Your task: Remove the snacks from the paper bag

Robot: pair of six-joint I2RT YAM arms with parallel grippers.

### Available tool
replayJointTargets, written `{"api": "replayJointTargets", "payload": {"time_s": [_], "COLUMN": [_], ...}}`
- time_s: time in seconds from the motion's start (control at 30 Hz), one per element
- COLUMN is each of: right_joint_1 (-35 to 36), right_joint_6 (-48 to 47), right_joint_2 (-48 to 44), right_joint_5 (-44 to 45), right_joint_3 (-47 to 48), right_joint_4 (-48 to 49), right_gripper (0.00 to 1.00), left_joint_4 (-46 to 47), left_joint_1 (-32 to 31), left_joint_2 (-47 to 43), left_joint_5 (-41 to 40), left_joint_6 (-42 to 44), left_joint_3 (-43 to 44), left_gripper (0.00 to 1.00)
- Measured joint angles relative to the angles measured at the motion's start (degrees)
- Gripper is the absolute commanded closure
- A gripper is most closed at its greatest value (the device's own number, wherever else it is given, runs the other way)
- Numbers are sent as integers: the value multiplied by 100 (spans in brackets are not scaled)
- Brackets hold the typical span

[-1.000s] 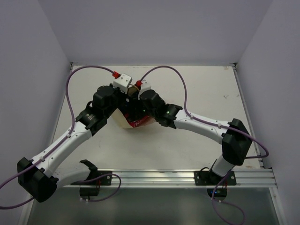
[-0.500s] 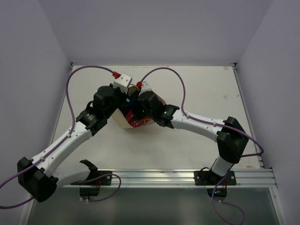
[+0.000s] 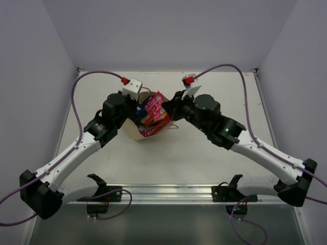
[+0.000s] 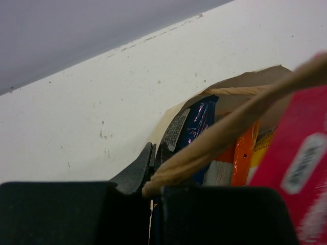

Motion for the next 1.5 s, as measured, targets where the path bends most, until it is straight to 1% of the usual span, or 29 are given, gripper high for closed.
{"api": "replayJointTargets", "payload": {"time_s": [0.1, 0.2, 0.23, 0.37, 0.43, 0.5, 0.6, 0.67, 0.77, 0.8, 0.83, 0.87, 0.9, 0.93, 0.97, 1.07, 1.2, 1.27, 1.37, 1.4, 1.5], "right_joint_1": [-258, -796, -973, -2321, -2861, -3235, -3534, -3635, -3672, -3676, -3676, -3674, -3676, -3676, -3676, -3676, -3630, -3471, -2767, -2391, -1554], "right_joint_6": [-184, -404, -426, -597, -638, -640, -608, -581, -490, -444, -389, -343, -247, -184, -122, 2, -83, -262, -595, -710, -957], "right_joint_2": [-870, -1598, -1676, -1978, -1818, -1438, -577, 199, 1248, 1521, 1729, 1853, 1954, 2011, 2017, 1917, 1224, 610, -295, -621, -1270], "right_joint_5": [85, 72, 85, -48, -107, -304, -651, -879, -1261, -1360, -1449, -1504, -1567, -1572, -1567, -1513, -1416, -1384, -1307, -1311, -1414], "right_joint_3": [0, -96, -127, -525, -811, -1099, -1429, -1521, -1539, -1539, -1539, -1539, -1539, -1539, -1541, -1569, -1952, -2072, -2024, -1969, -1818], "right_joint_4": [-26, -22, -31, 63, 223, 448, 872, 1084, 1394, 1469, 1508, 1530, 1530, 1512, 1478, 1384, 1021, 697, 391, 323, 273], "right_gripper": [100, 100, 100, 100, 100, 100, 100, 100, 100, 98, 94, 80, 75, 68, 50, 39, 34, 34, 35, 35, 38], "left_joint_4": [35, 70, 83, 118, 118, 116, 118, 116, 122, 131, 138, 140, 160, 175, 199, 247, 319, 374, 374, 372, 374], "left_joint_1": [0, 0, 0, 0, 0, 0, 0, 0, 0, 0, 0, 0, 0, 0, 0, 0, 0, 0, 0, 0, 0], "left_joint_2": [33, 74, 90, 131, 136, 133, 118, 90, -22, -81, -149, -203, -267, -328, -385, -492, -538, -573, -601, -605, -636], "left_joint_5": [-107, -186, -203, -197, -136, -46, 103, 229, 496, 579, 675, 748, 833, 918, 990, 1139, 1263, 1279, 1292, 1294, 1305], "left_joint_6": [42, 101, 125, 291, 393, 520, 748, 938, 1250, 1338, 1443, 1526, 1598, 1674, 1729, 1825, 1853, 1821, 1716, 1683, 1565], "left_joint_3": [0, 4, 7, 11, 17, 24, 24, 24, -35, -85, -136, -177, -229, -278, -323, -428, -549, -608, -619, -619, -643], "left_gripper": [100, 100, 100, 100, 100, 100, 100, 100, 100, 100, 100, 100, 100, 100, 100, 100, 100, 100, 100, 100, 100]}}
